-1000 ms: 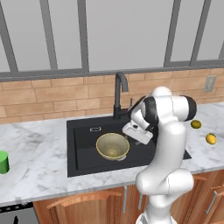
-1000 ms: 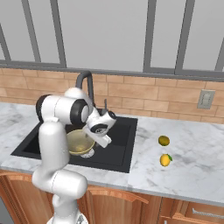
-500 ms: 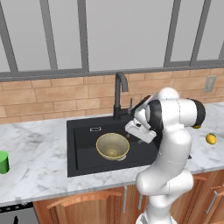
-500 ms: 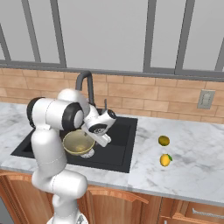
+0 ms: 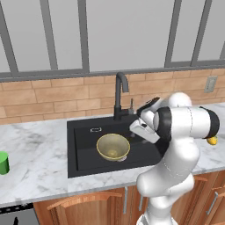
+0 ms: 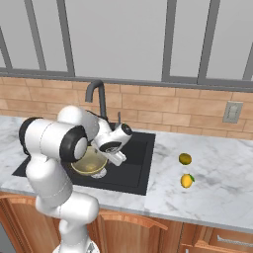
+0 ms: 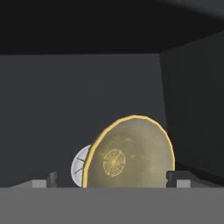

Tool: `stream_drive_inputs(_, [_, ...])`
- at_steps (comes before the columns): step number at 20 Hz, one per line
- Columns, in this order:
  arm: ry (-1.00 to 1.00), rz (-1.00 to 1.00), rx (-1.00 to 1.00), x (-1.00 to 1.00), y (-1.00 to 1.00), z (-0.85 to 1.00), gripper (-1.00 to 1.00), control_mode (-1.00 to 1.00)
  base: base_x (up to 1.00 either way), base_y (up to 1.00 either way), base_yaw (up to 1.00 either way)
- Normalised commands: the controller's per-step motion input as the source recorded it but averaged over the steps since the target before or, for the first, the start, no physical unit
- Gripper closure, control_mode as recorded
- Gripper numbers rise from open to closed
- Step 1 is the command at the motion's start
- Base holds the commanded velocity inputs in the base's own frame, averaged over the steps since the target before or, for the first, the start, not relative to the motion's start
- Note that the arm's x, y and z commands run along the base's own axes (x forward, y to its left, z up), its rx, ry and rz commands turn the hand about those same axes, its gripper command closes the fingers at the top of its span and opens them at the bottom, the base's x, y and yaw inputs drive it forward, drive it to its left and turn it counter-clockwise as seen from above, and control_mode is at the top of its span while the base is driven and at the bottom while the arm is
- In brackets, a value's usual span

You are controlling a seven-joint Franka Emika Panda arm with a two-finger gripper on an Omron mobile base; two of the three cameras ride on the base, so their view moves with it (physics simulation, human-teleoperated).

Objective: Remove the lemon and orange from the sink. Then move the bowl and cup from the counter to the sink for washing.

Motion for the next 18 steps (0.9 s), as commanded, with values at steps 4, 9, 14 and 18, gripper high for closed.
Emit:
stream_drive_inputs(4, [-0.06,0.01,0.0,-0.25,-0.04,0.31,-1.0,-1.0,0.0,0.0,0.0])
stream_drive_inputs(9, [-0.01,0.0,0.0,-0.26,-0.03,0.32,-1.0,-1.0,0.0,0.0,0.0])
stream_drive_inputs(14, [0.0,0.0,0.0,-0.27,0.0,0.31,-1.0,-1.0,0.0,0.0,0.0])
stream_drive_inputs(18, [0.0,0.0,0.0,-0.29,0.0,0.29,-1.0,-1.0,0.0,0.0,0.0])
